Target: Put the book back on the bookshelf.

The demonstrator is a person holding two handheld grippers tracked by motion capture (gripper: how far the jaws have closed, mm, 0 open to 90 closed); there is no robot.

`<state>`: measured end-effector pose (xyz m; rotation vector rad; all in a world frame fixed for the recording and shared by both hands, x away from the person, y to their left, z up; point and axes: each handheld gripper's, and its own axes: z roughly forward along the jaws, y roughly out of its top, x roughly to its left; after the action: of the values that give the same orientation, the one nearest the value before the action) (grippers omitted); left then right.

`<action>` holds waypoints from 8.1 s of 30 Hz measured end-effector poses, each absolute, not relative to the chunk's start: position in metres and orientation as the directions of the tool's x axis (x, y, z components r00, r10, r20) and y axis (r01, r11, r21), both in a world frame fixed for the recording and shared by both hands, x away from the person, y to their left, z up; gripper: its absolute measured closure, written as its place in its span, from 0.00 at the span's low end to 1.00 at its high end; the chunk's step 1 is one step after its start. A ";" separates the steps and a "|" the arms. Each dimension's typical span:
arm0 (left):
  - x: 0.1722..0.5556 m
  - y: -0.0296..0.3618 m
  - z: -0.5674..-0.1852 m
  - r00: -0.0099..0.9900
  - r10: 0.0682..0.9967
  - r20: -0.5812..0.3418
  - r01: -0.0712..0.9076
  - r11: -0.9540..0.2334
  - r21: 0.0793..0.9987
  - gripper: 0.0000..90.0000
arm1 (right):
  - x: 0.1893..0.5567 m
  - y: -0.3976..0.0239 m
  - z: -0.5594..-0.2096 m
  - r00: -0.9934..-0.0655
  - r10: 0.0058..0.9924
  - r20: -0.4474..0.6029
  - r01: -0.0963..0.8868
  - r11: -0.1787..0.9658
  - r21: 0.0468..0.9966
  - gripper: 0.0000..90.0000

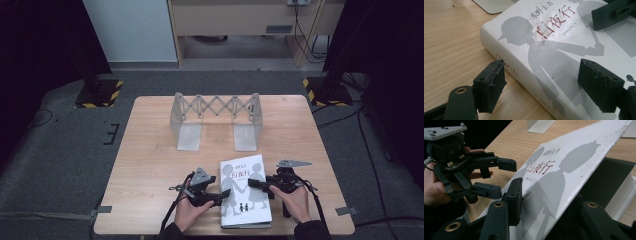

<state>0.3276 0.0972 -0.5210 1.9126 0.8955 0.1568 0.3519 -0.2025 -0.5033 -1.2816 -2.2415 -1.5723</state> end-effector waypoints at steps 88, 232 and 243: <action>0.342 0.094 -0.549 0.671 0.397 -0.626 0.699 -0.059 0.713 0.00 | 0.352 -0.203 -0.475 -0.687 0.383 0.618 0.635 -0.097 0.766 0.83; 0.358 0.210 -0.410 0.609 0.644 -0.463 0.454 0.196 0.869 0.56 | 0.368 -0.257 -0.538 -0.440 0.898 0.010 0.623 0.298 0.723 0.11; 0.371 0.237 -0.393 0.556 0.737 -0.385 0.400 0.169 0.901 0.56 | 0.369 -0.255 -0.539 -0.456 0.890 0.008 0.625 0.313 0.715 0.07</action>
<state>0.3710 0.2365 -0.3926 1.4505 1.0389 0.3138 0.3689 -0.2551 -0.5387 -1.7431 -2.8395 -1.2044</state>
